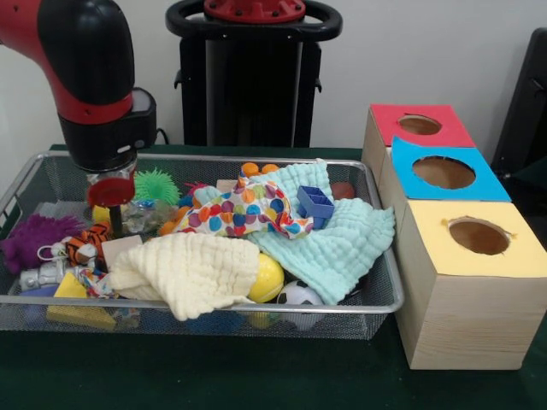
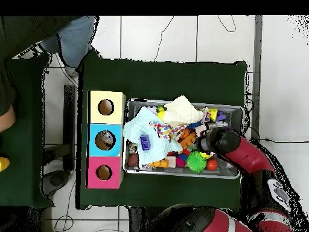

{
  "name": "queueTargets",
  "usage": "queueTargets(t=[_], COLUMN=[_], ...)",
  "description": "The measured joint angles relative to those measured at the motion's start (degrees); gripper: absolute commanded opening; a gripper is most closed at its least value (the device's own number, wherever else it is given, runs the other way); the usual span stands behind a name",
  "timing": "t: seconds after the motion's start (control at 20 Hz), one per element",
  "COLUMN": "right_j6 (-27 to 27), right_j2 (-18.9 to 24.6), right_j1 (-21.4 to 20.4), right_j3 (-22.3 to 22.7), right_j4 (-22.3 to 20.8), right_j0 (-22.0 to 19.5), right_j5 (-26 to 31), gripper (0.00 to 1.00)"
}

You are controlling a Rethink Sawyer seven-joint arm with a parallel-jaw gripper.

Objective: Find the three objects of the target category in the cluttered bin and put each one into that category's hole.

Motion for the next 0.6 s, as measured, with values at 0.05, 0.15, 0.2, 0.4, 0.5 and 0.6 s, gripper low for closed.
queueTargets(t=[0.05, 0.15, 0.2, 0.4, 0.5, 0.6], right_j6=[0.00, 0.00, 0.00, 0.00, 0.00, 0.00], right_j2=[-0.01, -0.01, -0.01, -0.01, -0.01, -0.05], right_j1=[-0.22, -0.88, -1.26, -2.42, -2.95, -3.50], right_j3=[0.00, 0.00, 0.01, 0.02, 0.02, 0.02], right_j4=[0.00, -0.01, -0.01, -0.01, -0.01, -0.02], right_j0=[0.00, 0.00, 0.00, 0.00, 0.00, 0.00], right_j5=[0.24, 1.05, 1.53, 2.92, 3.49, 4.26], gripper=[0.00, 0.00, 0.00, 0.00, 0.00, 0.00])
